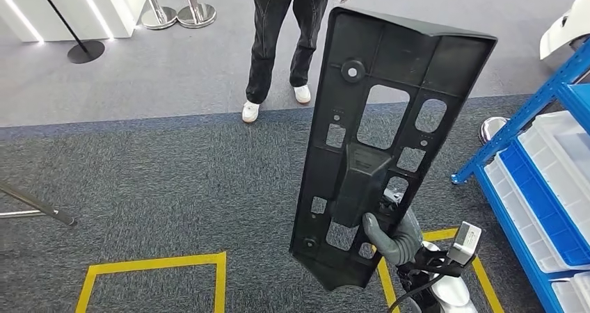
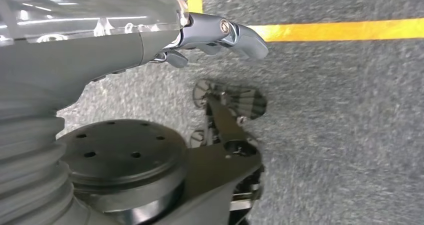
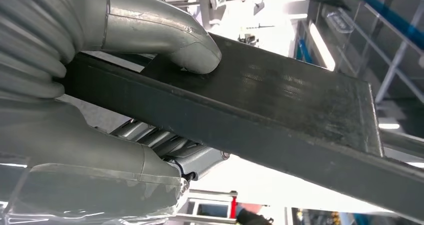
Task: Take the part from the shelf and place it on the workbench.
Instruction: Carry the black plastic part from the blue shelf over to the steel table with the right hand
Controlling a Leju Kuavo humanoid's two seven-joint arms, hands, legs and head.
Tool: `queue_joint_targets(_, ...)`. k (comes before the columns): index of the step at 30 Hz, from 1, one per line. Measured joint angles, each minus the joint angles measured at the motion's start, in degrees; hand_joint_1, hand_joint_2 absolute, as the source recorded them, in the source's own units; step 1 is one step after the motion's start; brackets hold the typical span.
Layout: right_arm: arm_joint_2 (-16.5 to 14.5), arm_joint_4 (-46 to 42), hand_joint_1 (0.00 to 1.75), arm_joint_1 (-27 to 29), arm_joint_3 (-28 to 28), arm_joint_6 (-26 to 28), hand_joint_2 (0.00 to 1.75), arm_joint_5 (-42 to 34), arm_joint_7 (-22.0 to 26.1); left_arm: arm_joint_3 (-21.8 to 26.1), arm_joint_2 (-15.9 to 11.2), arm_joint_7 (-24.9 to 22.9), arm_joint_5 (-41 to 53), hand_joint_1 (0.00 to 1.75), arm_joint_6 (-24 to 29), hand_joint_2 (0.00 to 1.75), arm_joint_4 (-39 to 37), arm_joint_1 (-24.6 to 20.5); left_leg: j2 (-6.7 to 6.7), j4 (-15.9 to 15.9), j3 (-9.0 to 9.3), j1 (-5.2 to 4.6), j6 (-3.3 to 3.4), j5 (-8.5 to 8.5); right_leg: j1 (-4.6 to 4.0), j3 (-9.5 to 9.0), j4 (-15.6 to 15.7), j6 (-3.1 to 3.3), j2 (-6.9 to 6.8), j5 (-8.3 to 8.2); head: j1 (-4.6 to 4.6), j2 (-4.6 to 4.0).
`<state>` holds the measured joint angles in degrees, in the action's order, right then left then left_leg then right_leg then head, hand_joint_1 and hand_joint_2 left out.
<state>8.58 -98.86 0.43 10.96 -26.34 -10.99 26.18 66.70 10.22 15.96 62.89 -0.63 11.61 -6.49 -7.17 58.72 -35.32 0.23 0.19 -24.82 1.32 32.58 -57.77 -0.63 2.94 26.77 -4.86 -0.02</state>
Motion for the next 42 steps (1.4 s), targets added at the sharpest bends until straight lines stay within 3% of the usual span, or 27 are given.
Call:
queue_joint_targets(1,-0.11,0.14,1.47,-0.43,0.02,-0.09,1.75,-0.01,0.01,0.07,0.0,0.11,-0.06,0.0,0.05,1.75,0.0,0.05,1.31,1.24,-0.55,-0.11,-0.27,-0.83,0.15,-0.26,0.35,0.37,-0.73,-0.12,-0.02,0.0)
queue_joint_targets(3,-0.25,0.54,1.47,-1.08,0.03,-0.38,1.75,-0.03,0.04,0.18,0.03,0.61,-0.24,0.0,0.01,1.75,0.0,-0.17,4.94,7.13,-3.22,-0.13,-0.76,-4.08,0.11,-0.63,0.76,0.83,-2.35,-0.18,-0.05,0.0)
queue_joint_targets(5,-0.27,1.08,1.47,-1.4,0.03,-0.56,1.75,-0.07,0.06,0.22,0.04,1.11,-0.32,0.0,-0.14,1.75,0.0,-0.56,6.39,14.21,-6.64,0.23,-1.21,-6.98,-0.07,-0.7,0.74,0.94,-4.15,-0.06,-0.06,0.0)
queue_joint_targets(6,-0.27,1.37,1.47,-1.51,0.03,-0.59,1.75,-0.1,0.08,0.22,0.04,1.25,-0.31,0.0,-0.23,1.75,0.0,-0.66,6.62,15.67,-7.3,0.36,-1.36,-7.16,-0.11,-0.74,0.72,0.92,-5.01,0.01,-0.06,0.0)
queue_joint_targets(7,-0.27,1.6,1.47,-1.6,0.03,-0.59,1.75,-0.13,0.1,0.22,0.05,1.31,-0.25,0.0,-0.31,1.75,0.0,-0.72,6.81,14.91,-6.83,0.44,-1.44,-6.31,-0.11,-0.81,0.71,0.86,-5.79,0.1,-0.06,0.0)
queue_joint_targets(8,-0.28,1.79,1.47,-1.68,0.03,-0.59,1.75,-0.15,0.13,0.22,0.05,1.35,-0.17,0.0,-0.36,1.75,0.0,-0.77,7.19,11.81,-5.11,0.47,-1.41,-4.55,-0.1,-0.96,0.7,0.74,-6.49,0.22,-0.07,0.0)
queue_joint_targets(10,-0.29,2.02,1.47,-1.9,0.05,-0.6,1.75,-0.16,0.17,0.22,0.05,1.39,-0.05,0.0,-0.41,1.75,0.0,-0.99,9.47,3.65,-0.68,0.15,-1.0,-1.36,-0.29,-1.33,0.64,0.3,-7.67,0.55,-0.07,0.0)
queue_joint_targets(12,-0.3,2.18,1.47,-2.1,0.1,-0.6,1.75,-0.16,0.23,0.22,0.06,1.39,-0.03,0.0,-0.44,1.75,0.0,-1.26,11.15,-0.44,1.35,-0.33,-0.22,-0.48,-0.68,-1.53,0.54,-0.27,-8.7,0.82,-0.07,0.0)
queue_joint_targets(14,-0.3,2.23,1.47,-2.18,0.2,-0.56,1.75,-0.17,0.31,0.23,0.07,1.33,-0.03,0.0,-0.48,1.75,0.0,-1.24,10.32,-0.7,1.19,-0.5,0.5,-0.57,-0.8,-1.72,0.57,-0.88,-9.81,0.99,-0.05,0.0)
queue_joint_targets(15,-0.3,2.23,1.47,-2.2,0.26,-0.52,1.75,-0.17,0.35,0.24,0.08,1.27,-0.03,0.0,-0.49,1.75,0.0,-1.09,9.69,-0.86,1.25,-0.43,0.81,-0.48,-0.66,-1.83,0.38,-1.22,-9.61,1.31,-0.05,0.0)
queue_joint_targets(17,-0.28,2.21,1.47,-2.22,0.37,-0.46,1.75,-0.2,0.48,0.25,0.1,1.08,-0.07,0.0,-0.48,1.75,0.0,-0.9,8.44,-1.21,1.46,-0.2,1.45,-0.21,-0.27,-0.77,-2.55,-1.68,-7.04,3.49,-0.04,0.0)
queue_joint_targets(19,-0.25,2.22,1.47,-2.05,0.44,-0.44,1.75,-0.22,0.54,0.26,0.13,0.89,-0.13,0.0,-0.46,1.75,0.0,-0.81,7.17,-1.28,1.48,-0.1,1.82,-0.08,-0.11,2.75,-9.86,-1.8,-4.02,7.19,-0.04,0.0)
queue_joint_targets(20,-0.24,2.26,1.47,-1.91,0.48,-0.44,1.75,-0.24,0.52,0.3,0.13,0.77,-0.16,0.0,-0.45,1.75,0.0,-0.69,6.43,-1.25,1.47,-0.13,1.9,-0.07,-0.11,4.73,-13.63,-1.83,-3.51,8.45,-0.03,0.0)
queue_joint_targets(21,-0.22,2.31,1.47,-1.79,0.51,-0.42,1.75,-0.28,0.48,0.36,0.14,0.62,-0.21,0.0,-0.43,1.75,0.0,-0.49,5.63,-1.22,1.48,-0.16,1.93,-0.08,-0.1,6.15,-15.98,-1.84,-3.3,8.71,-0.03,0.0)
queue_joint_targets(22,-0.21,2.35,1.47,-1.7,0.55,-0.37,1.75,-0.34,0.43,0.45,0.14,0.47,-0.26,0.0,-0.41,1.75,0.0,-0.23,4.81,-1.14,1.52,-0.17,1.91,-0.1,-0.08,6.6,-16.18,-1.81,-3.22,7.8,-0.03,0.0)
queue_joint_targets(24,-0.21,2.39,1.47,-1.69,0.62,-0.22,1.75,-0.47,0.37,0.64,0.14,0.23,-0.34,0.0,-0.38,1.75,0.0,0.19,3.2,-0.9,1.62,-0.12,1.75,-0.21,0.05,4.43,-10.2,-1.63,-2.49,3.38,-0.03,0.0)
queue_joint_targets(26,-0.21,2.35,1.47,-1.65,0.68,0.02,1.75,-0.52,0.3,0.75,0.14,0.11,-0.34,0.0,-0.38,1.75,0.0,0.29,1.72,-0.4,1.33,-0.16,1.26,-0.4,0.25,1.65,-3.27,-1.42,0.03,0.37,-0.04,0.0)
queue_joint_targets(28,-0.22,2.27,1.47,-1.48,0.75,0.21,1.75,-0.54,0.19,0.81,0.14,0.07,-0.35,0.0,-0.31,1.75,0.0,0.37,0.5,-0.13,0.82,-0.06,0.59,-0.38,0.19,0.85,-1.05,-1.15,1.38,0.13,-0.04,0.0)
queue_joint_targets(30,-0.24,2.14,1.47,-1.42,0.8,0.25,1.75,-0.54,0.11,0.84,0.12,0.15,-0.35,0.0,-0.21,1.75,0.0,0.67,-0.1,-0.11,0.52,0.09,-0.1,-0.33,0.24,0.66,-0.73,-0.52,0.18,-0.01,-0.04,0.0)
queue_joint_targets(32,-0.32,1.99,1.47,-1.46,0.82,0.2,1.75,-0.55,0.08,0.84,0.09,0.39,-0.34,0.0,-0.17,1.75,0.0,0.84,2.13,2.12,-0.46,-0.07,-0.67,-1.82,0.38,0.25,-0.24,0.32,-1.19,-0.18,-0.06,0.0)
queue_joint_targets(34,-0.42,1.9,1.47,-1.4,0.84,0.17,1.75,-0.54,0.04,0.84,0.07,0.66,-0.32,0.0,-0.16,1.75,0.0,0.63,5.38,8.74,-3.47,-0.03,-1.06,-5.38,0.14,0.05,-0.06,0.81,-2.71,-0.14,-0.07,0.0)
queue_joint_targets(36,-0.46,1.89,1.47,-1.34,0.84,0.17,1.75,-0.51,-0.01,0.84,0.07,0.86,-0.3,0.0,-0.17,1.75,0.0,0.41,6.48,15.21,-6.54,0.22,-1.33,-7.83,-0.1,0.03,-0.09,0.93,-4.37,-0.05,-0.06,0.0)
queue_joint_targets(37,-0.46,1.9,1.47,-1.34,0.84,0.18,1.75,-0.48,-0.02,0.84,0.07,0.93,-0.29,0.0,-0.18,1.75,0.0,0.38,6.65,15.84,-6.78,0.29,-1.37,-7.58,-0.15,0.01,-0.1,0.94,-5.15,0.0,-0.06,0.0)
queue_joint_targets(39,-0.48,1.9,1.47,-1.41,0.84,0.18,1.75,-0.43,-0.02,0.84,0.06,0.99,-0.3,0.0,-0.17,1.75,0.0,0.33,7.4,10.59,-3.86,0.31,-1.18,-4.43,-0.2,-0.17,-0.11,0.81,-6.5,0.13,-0.06,0.0)
queue_joint_targets(41,-0.5,1.82,1.47,-1.55,0.84,0.16,1.75,-0.42,-0.04,0.84,0.05,1.02,-0.33,0.0,-0.14,1.75,0.0,0.08,9.96,2.75,0.33,-0.16,-0.54,-1.8,-0.36,-0.45,-0.13,0.44,-7.65,0.33,-0.06,0.0)
queue_joint_targets(42,-0.51,1.78,1.47,-1.67,0.84,0.15,1.75,-0.4,-0.08,0.84,0.06,1.03,-0.35,0.0,-0.11,1.75,0.0,-0.04,10.85,0.44,1.47,-0.43,-0.18,-1.27,-0.47,-0.55,-0.14,0.17,-8.13,0.41,-0.06,0.0)
